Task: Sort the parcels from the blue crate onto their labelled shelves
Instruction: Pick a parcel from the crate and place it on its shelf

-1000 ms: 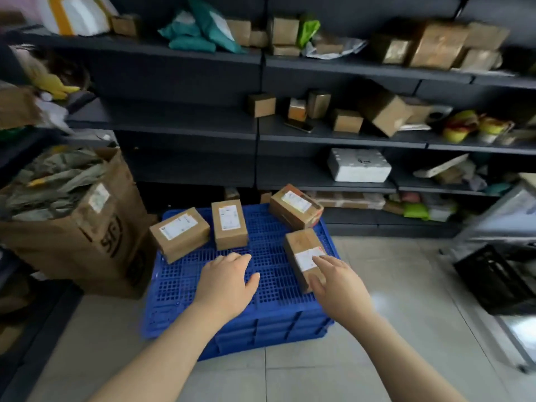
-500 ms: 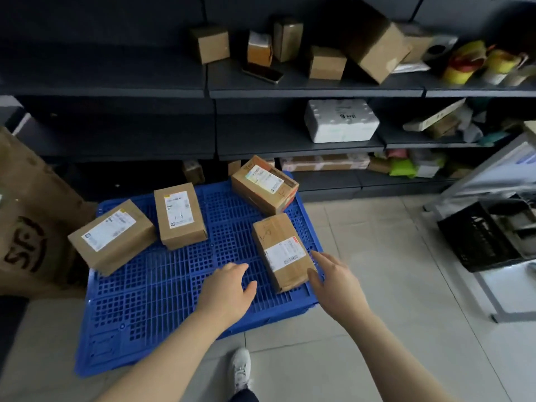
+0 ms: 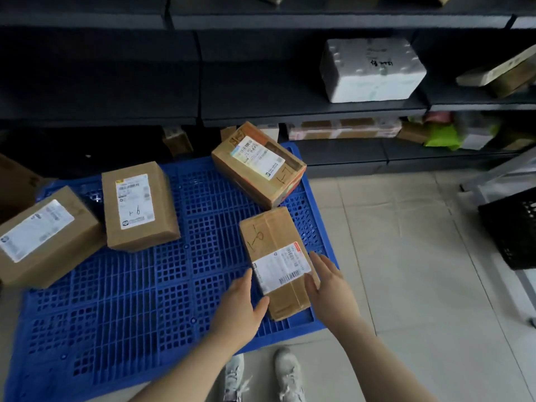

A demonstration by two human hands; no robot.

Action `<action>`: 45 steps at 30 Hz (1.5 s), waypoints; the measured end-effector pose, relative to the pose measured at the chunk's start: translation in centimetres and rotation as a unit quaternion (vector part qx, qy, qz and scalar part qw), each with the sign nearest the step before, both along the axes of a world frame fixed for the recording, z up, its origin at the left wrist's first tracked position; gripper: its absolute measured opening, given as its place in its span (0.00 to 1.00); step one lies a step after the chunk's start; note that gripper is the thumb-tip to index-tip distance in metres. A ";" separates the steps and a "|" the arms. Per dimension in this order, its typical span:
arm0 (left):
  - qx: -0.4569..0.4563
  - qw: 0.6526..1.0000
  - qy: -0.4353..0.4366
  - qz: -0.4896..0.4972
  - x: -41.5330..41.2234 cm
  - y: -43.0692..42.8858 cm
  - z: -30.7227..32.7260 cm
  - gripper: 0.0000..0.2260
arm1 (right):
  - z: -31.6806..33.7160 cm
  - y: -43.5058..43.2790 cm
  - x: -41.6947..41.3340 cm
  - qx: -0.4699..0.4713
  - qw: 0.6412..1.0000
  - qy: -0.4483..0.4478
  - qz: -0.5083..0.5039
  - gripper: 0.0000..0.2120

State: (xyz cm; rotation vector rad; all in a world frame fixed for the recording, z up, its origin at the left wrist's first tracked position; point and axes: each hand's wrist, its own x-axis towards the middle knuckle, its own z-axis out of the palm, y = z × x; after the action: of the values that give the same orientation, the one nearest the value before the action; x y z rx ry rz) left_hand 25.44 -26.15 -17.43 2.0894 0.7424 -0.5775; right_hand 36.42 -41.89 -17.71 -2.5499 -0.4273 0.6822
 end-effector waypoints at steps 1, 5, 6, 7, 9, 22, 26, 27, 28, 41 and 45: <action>-0.009 1.000 0.007 0.015 0.4 -0.3 -1.2 0.33 | -1.3 0.0 0.5 0.006 1.000 0.007 0.001 0.24; -0.048 0.995 0.026 0.082 1.7 -1.2 -5.2 0.37 | -5.3 0.0 2.1 -0.003 0.999 0.040 0.028 0.26; -0.059 0.993 0.024 0.095 2.0 -1.4 -6.0 0.38 | -6.0 0.0 2.4 -0.002 0.998 0.054 0.032 0.27; -0.074 0.991 0.015 0.110 2.2 -1.6 -6.6 0.37 | -6.5 0.1 2.6 0.008 0.997 0.070 0.034 0.28; -0.117 0.982 -0.005 0.149 2.7 -2.1 -7.4 0.36 | -7.0 0.3 2.9 0.048 0.994 0.096 0.035 0.29; -0.165 0.939 -0.092 0.288 1.5 -2.0 0.0 0.24 | 1.6 2.4 3.2 0.065 0.990 0.026 0.126 0.29; -0.155 0.914 -0.133 0.350 -0.9 -0.9 5.1 0.24 | 7.5 4.7 2.2 0.077 0.978 -0.014 0.192 0.29; -0.150 0.909 -0.145 0.362 -1.4 -0.5 6.6 0.25 | 9.0 5.4 1.8 0.084 0.974 -0.022 0.208 0.30; -0.140 0.904 -0.158 0.372 -2.1 -0.1 8.1 0.25 | 10.6 6.1 1.3 0.090 0.970 -0.030 0.225 0.30; 0.064 0.805 -0.336 0.485 -18.1 5.8 27.2 0.30 | 29.7 17.6 -11.6 0.224 0.882 -0.073 0.409 0.30; 0.128 0.764 -0.357 0.523 -25.6 7.5 32.3 0.30 | 34.5 21.7 -18.8 0.270 0.844 -0.062 0.460 0.30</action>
State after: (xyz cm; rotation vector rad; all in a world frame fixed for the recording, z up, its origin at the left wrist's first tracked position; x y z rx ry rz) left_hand -0.15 -18.68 14.84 1.5306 1.3485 0.9329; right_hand 17.67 -20.16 16.78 -1.7435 -1.6778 0.5685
